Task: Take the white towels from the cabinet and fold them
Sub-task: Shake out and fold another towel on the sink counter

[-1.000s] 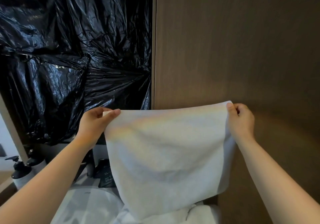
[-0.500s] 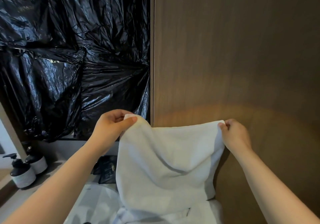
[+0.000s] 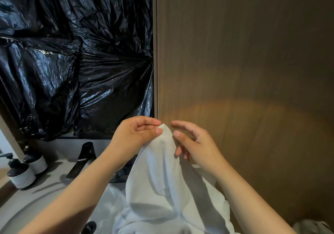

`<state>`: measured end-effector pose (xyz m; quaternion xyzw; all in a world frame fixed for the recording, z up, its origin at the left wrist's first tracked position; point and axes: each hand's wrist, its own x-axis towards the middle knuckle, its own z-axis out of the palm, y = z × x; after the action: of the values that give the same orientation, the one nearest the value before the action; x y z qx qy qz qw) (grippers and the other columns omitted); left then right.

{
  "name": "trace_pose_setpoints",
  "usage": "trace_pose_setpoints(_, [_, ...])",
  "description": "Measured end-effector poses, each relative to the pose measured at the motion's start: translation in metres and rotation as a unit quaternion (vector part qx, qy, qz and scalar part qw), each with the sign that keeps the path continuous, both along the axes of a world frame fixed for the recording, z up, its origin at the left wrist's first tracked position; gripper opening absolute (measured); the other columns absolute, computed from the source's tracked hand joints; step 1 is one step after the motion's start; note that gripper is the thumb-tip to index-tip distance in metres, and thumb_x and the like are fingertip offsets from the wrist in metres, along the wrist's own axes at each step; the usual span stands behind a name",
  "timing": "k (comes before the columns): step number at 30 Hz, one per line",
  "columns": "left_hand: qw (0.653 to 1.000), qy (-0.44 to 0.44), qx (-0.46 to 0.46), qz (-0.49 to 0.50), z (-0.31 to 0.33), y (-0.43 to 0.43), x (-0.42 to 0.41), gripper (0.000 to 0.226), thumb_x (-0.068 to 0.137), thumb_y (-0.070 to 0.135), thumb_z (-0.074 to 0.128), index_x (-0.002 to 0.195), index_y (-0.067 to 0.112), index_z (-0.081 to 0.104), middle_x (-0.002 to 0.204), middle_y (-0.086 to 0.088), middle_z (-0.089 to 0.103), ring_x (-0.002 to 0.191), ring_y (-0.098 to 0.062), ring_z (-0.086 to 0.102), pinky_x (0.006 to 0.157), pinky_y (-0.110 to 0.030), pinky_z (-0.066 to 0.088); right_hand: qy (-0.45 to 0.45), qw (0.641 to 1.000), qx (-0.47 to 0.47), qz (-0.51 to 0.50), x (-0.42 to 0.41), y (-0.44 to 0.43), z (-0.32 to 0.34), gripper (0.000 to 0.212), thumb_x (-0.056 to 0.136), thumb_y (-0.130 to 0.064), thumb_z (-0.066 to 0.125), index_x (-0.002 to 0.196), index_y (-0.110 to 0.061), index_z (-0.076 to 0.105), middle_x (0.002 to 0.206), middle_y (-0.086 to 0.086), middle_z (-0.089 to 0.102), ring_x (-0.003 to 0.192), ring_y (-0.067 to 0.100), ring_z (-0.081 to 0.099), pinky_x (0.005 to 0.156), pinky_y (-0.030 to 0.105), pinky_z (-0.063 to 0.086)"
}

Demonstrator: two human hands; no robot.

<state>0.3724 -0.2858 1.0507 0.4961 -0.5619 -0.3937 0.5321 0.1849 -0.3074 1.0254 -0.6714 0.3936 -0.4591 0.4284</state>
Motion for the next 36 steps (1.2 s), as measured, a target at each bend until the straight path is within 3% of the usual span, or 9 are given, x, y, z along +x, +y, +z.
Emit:
trace_pose_setpoints(3, [1.0,-0.006,-0.011,0.007,-0.002,0.005,-0.003,0.017,0.079,0.01,0.075,0.095,0.012,0.073,0.085,-0.007,0.075,0.076,-0.014,0.07,0.068,-0.022,0.057,-0.017,1.0,-0.003,0.009,0.005,0.004,-0.007,0.016,0.097,-0.016,0.059,0.108,-0.012,0.069,0.078,0.015,0.067,0.06,0.02,0.058,0.049,0.022,0.044])
trace_pose_setpoints(7, [1.0,-0.012,-0.014,0.003,-0.009,0.01,-0.002,0.02,0.077,0.009,0.076,0.097,0.009,0.071,0.085,-0.008,0.074,0.075,-0.012,0.07,0.07,-0.021,0.058,-0.005,0.999,-0.041,-0.009,0.007,0.006,-0.016,0.016,0.098,-0.015,0.056,0.089,-0.014,0.069,0.062,0.001,0.057,0.053,0.014,0.05,0.052,0.028,0.042])
trace_pose_setpoints(12, [0.998,-0.056,-0.01,0.01,-0.028,0.019,0.001,0.012,0.08,0.01,0.075,0.09,0.011,0.069,0.071,-0.003,0.071,0.064,-0.009,0.065,0.063,-0.019,0.054,0.024,0.996,-0.071,-0.047,0.006,0.008,-0.021,0.02,0.101,-0.021,0.05,0.09,-0.022,0.066,0.071,-0.014,0.062,0.063,0.004,0.054,0.062,0.024,0.042])
trace_pose_setpoints(15, [0.997,-0.03,-0.055,0.049,-0.033,0.021,-0.004,0.01,0.078,0.006,0.076,0.084,0.01,0.069,0.072,-0.005,0.071,0.064,-0.01,0.064,0.062,-0.017,0.053,0.086,0.987,-0.116,-0.064,0.01,0.012,-0.021,0.018,0.101,-0.026,0.049,0.096,-0.021,0.066,0.09,-0.012,0.062,0.084,0.004,0.057,0.07,0.015,0.04])
trace_pose_setpoints(18, [0.995,-0.007,-0.091,0.044,-0.034,0.02,-0.01,0.011,0.078,0.002,0.075,0.083,0.008,0.068,0.073,-0.007,0.069,0.063,-0.011,0.062,0.063,-0.018,0.053,0.126,0.978,-0.143,-0.083,0.011,0.018,-0.02,0.02,0.1,-0.034,0.048,0.101,-0.023,0.064,0.096,-0.012,0.058,0.09,0.003,0.055,0.071,0.013,0.04])
trace_pose_setpoints(23, [0.995,-0.016,-0.094,0.041,-0.038,0.019,-0.012,0.01,0.076,0.005,0.078,0.079,0.01,0.07,0.071,-0.005,0.07,0.063,-0.01,0.063,0.062,-0.017,0.052,0.174,0.956,-0.209,-0.107,0.005,0.015,-0.013,0.022,0.102,-0.03,0.047,0.086,-0.019,0.057,0.085,-0.009,0.055,0.087,0.014,0.051,0.073,0.032,0.042])
trace_pose_setpoints(30, [0.99,-0.129,-0.053,-0.003,-0.049,0.019,-0.007,0.011,0.078,0.034,0.076,0.073,0.025,0.077,0.07,-0.005,0.071,0.064,-0.015,0.063,0.063,-0.035,0.051,0.127,0.955,-0.224,-0.15,-0.002,0.011,-0.002,0.031,0.101,-0.029,0.039,0.08,-0.013,0.054,0.081,-0.007,0.054,0.087,0.015,0.048,0.075,0.029,0.039])
trace_pose_setpoints(33, [0.989,-0.146,-0.035,-0.011,-0.056,0.018,-0.004,0.012,0.081,0.034,0.075,0.075,0.025,0.079,0.074,-0.013,0.071,0.066,-0.026,0.065,0.067,-0.047,0.052,0.078,0.96,-0.225,-0.148,-0.008,0.007,0.012,0.03,0.104,-0.026,0.041,0.082,-0.009,0.052,0.072,-0.006,0.048,0.071,0.01,0.046,0.064,0.023,0.035])
trace_pose_setpoints(36, [0.989,-0.147,-0.033,-0.009,-0.06,0.014,-0.004,0.012,0.081,0.033,0.075,0.076,0.022,0.079,0.077,-0.011,0.073,0.076,-0.035,0.067,0.073,-0.05,0.053,0.076,0.954,-0.237,-0.169,-0.014,-0.001,0.03,0.029,0.105,-0.024,0.04,0.085,-0.007,0.051,0.073,-0.005,0.047,0.07,0.011,0.046,0.063,0.024,0.035])
